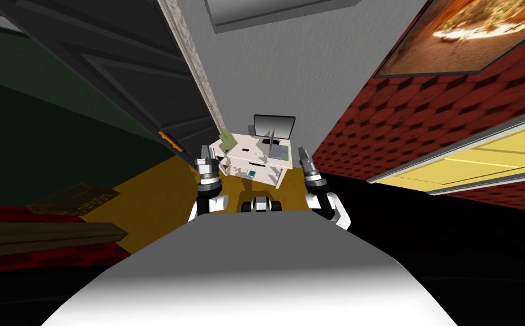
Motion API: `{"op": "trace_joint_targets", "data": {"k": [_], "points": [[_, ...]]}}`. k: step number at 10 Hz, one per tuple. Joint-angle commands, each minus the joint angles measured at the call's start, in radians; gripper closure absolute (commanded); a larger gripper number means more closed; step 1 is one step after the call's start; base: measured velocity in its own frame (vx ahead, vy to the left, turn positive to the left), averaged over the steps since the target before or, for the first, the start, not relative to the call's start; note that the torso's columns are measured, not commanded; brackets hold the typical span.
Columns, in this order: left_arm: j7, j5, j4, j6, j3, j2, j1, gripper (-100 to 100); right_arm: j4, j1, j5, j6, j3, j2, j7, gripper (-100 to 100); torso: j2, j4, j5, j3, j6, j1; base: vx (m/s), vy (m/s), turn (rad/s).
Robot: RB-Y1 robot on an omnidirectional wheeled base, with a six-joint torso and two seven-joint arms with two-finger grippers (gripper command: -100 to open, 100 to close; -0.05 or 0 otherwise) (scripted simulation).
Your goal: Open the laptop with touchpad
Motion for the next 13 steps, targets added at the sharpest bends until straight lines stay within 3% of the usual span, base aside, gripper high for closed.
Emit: {"op": "trace_joint_targets", "data": {"k": [1, 5, 6, 8, 9, 11, 12, 13], "points": [[0.0, 0.0, 0.0, 0.0, 0.0, 0.0, 0.0, 0, 0.033, -0.028, 0.072, 0.028, -0.001, -0.024, 0.019, -100, 0.002, 0.001, 0.0, 0.001, 0.0, -0.002, 0.052, 0.085, -0.078], [0.0, 0.0, 0.0, 0.0, 0.0, 0.0, 0.0, 0, 0.108, -0.083, 0.184, 0.074, -0.003, -0.061, 0.057, -100, 0.002, 0.001, 0.0, 0.001, 0.0, 0.0, 0.046, 0.111, -0.118], [0.0, 0.0, 0.0, 0.0, 0.0, 0.0, 0.0, 0, 0.108, -0.083, 0.195, 0.074, -0.003, -0.061, 0.057, -100, 0.001, 0.0, 0.0, 0.001, 0.0, 0.001, 0.063, 0.103, -0.071], [0.0, 0.0, 0.0, 0.0, 0.0, 0.0, 0.0, 0, 0.162, -0.124, 0.266, 0.107, -0.002, -0.086, 0.083, -100, 0.0, 0.0, 0.0, 0.0, 0.0, 0.0, 0.078, 0.127, -0.126], [0.0, 0.0, 0.0, 0.0, 0.0, 0.0, 0.0, 0, 0.162, -0.124, 0.276, 0.107, -0.002, -0.086, 0.083, -100, -0.001, 0.0, 0.001, 0.0, 0.0, 0.002, 0.049, 0.112, -0.055], [0.0, 0.0, 0.0, 0.0, 0.0, 0.0, 0.0, 0, 0.221, -0.168, 0.346, 0.14, 0.001, -0.112, 0.108, -100, 0.002, 0.001, 0.0, 0.001, 0.0, -0.001, 0.05, 0.12, -0.109], [0.0, 0.0, 0.0, 0.0, 0.0, 0.0, 0.0, 0, 0.221, -0.168, 0.356, 0.14, 0.001, -0.112, 0.108, -100, 0.002, 0.001, 0.0, 0.001, 0.0, 0.001, 0.035, 0.106, -0.069], [0.0, 0.0, 0.0, 0.0, 0.0, 0.0, 0.0, 0, 0.251, -0.191, 0.394, 0.156, 0.004, -0.126, 0.12, -100, 0.002, 0.001, 0.0, 0.001, 0.0, -0.001, 0.051, 0.114, -0.096]]}}
